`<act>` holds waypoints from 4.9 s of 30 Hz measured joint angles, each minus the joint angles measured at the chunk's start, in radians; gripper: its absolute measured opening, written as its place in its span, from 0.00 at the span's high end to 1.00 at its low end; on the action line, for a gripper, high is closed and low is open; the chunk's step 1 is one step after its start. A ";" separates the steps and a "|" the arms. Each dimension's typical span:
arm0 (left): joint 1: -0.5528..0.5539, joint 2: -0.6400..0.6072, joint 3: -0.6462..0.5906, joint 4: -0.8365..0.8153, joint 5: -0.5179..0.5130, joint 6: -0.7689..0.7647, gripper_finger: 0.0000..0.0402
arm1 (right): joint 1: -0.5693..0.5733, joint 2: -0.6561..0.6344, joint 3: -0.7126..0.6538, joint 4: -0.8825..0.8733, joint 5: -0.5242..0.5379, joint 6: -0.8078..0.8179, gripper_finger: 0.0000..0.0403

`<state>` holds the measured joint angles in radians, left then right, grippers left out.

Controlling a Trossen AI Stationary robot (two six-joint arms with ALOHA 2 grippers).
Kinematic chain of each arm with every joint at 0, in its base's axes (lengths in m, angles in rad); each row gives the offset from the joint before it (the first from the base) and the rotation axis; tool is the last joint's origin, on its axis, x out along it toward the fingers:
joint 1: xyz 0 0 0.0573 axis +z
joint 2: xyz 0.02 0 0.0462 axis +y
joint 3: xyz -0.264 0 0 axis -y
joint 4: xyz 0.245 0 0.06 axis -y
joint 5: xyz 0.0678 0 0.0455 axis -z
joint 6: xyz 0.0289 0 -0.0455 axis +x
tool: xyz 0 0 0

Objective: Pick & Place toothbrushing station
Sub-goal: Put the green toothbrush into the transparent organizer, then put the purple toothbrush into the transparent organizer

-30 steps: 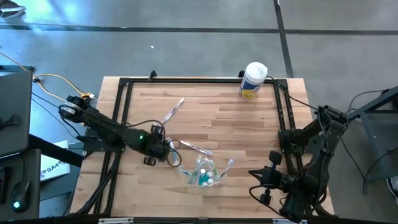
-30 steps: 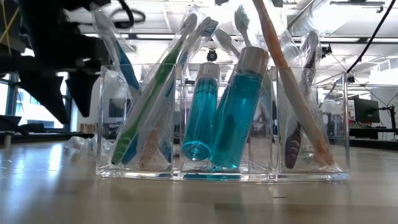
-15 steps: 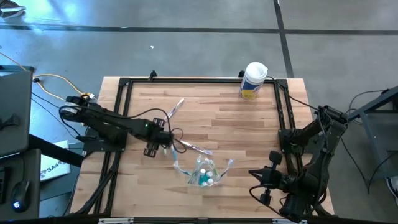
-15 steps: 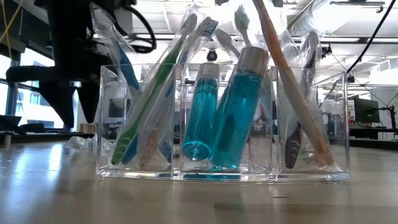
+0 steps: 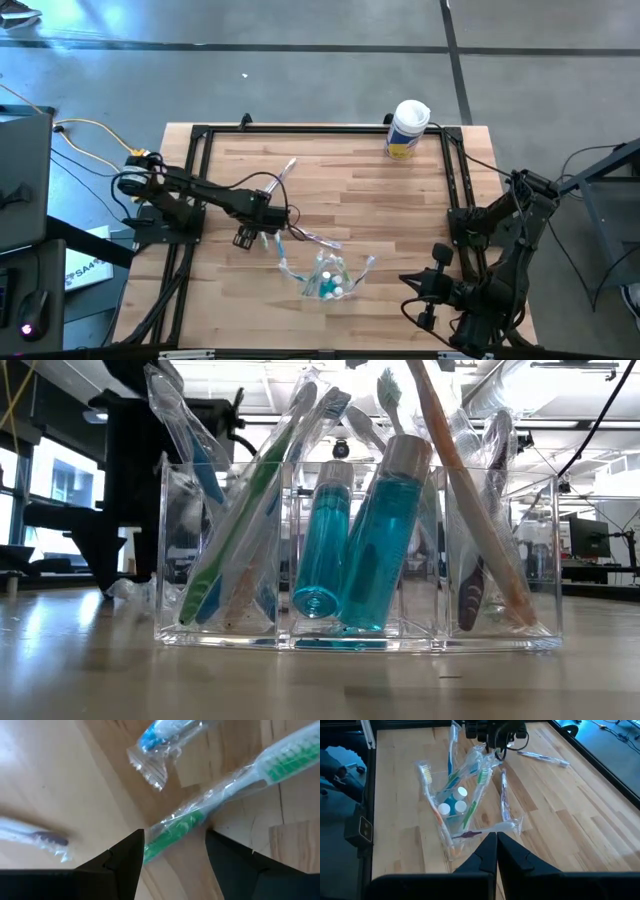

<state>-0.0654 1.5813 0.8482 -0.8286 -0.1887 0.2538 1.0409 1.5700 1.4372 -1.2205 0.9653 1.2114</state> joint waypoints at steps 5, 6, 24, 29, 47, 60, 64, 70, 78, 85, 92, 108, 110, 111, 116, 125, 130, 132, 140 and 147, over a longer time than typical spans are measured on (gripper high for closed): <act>0.022 0.065 0.005 0.004 0.031 0.047 0.48 | 0.000 0.000 0.000 0.003 -0.001 0.000 0.99; 0.022 0.074 0.005 -0.002 0.036 0.056 0.48 | 0.000 0.000 0.000 0.005 -0.003 0.000 0.99; 0.018 0.104 0.002 -0.026 0.094 0.008 0.94 | 0.000 0.000 0.000 0.014 -0.023 -0.001 0.99; -0.016 0.102 0.021 -0.109 0.071 -0.130 0.94 | 0.000 0.000 0.000 0.014 -0.023 -0.009 0.99; -0.272 -0.082 0.447 -0.699 -0.110 -0.648 0.95 | 0.001 0.000 0.000 0.013 -0.017 -0.031 0.99; -0.678 -0.132 0.694 -0.579 -0.546 -1.041 0.95 | 0.051 0.000 0.000 -0.006 0.011 -0.031 0.99; -0.794 -0.119 0.635 -0.222 -0.715 -1.011 0.95 | 0.067 0.000 0.000 -0.009 0.042 -0.031 0.99; -0.875 -0.041 0.491 0.396 -0.904 -0.763 0.95 | 0.073 0.000 0.000 -0.026 0.057 -0.031 0.99; -0.869 0.062 0.359 0.711 -1.117 -0.787 0.95 | 0.072 0.000 0.000 -0.052 0.085 -0.066 0.99; -0.836 0.139 0.299 0.731 -1.147 -1.041 0.95 | 0.072 0.000 0.000 -0.064 0.114 -0.117 0.99; -0.825 0.204 0.299 0.794 -1.132 -1.071 0.95 | 0.072 0.000 0.000 -0.084 0.129 -0.129 0.99; -0.782 0.285 0.301 0.852 -1.068 -1.124 0.95 | 0.072 0.000 0.000 -0.082 0.133 -0.138 0.99; -0.778 0.290 0.296 0.842 -1.048 -1.145 0.93 | 0.072 0.000 0.000 -0.082 0.133 -0.138 0.99; -0.775 0.290 0.291 0.842 -1.032 -1.155 0.92 | 0.072 0.000 0.000 -0.081 0.132 -0.137 0.99; -0.755 0.302 0.261 0.849 -0.952 -1.208 0.86 | 0.072 0.000 -0.024 -0.072 0.123 -0.118 0.99; -0.745 0.314 0.253 0.856 -0.929 -1.247 0.84 | 0.069 0.000 -0.065 -0.073 0.102 -0.079 0.99; -0.745 0.314 0.253 0.860 -0.927 -1.250 0.84 | 0.069 0.000 -0.066 -0.073 0.102 -0.079 0.99; -0.745 0.314 0.253 0.859 -0.916 -1.250 0.84 | 0.069 0.000 -0.066 -0.073 0.101 -0.079 0.99; -0.730 0.314 0.254 0.889 -0.824 -1.253 0.84 | 0.069 0.000 -0.065 -0.073 0.106 -0.081 0.99; -0.727 0.314 0.254 0.888 -0.801 -1.249 0.70 | 0.069 0.000 -0.064 -0.073 0.106 -0.082 0.99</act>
<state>-0.7921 1.8950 1.1023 0.0589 -0.9893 -0.9955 1.1099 1.5700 1.3729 -1.2938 1.0710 1.1294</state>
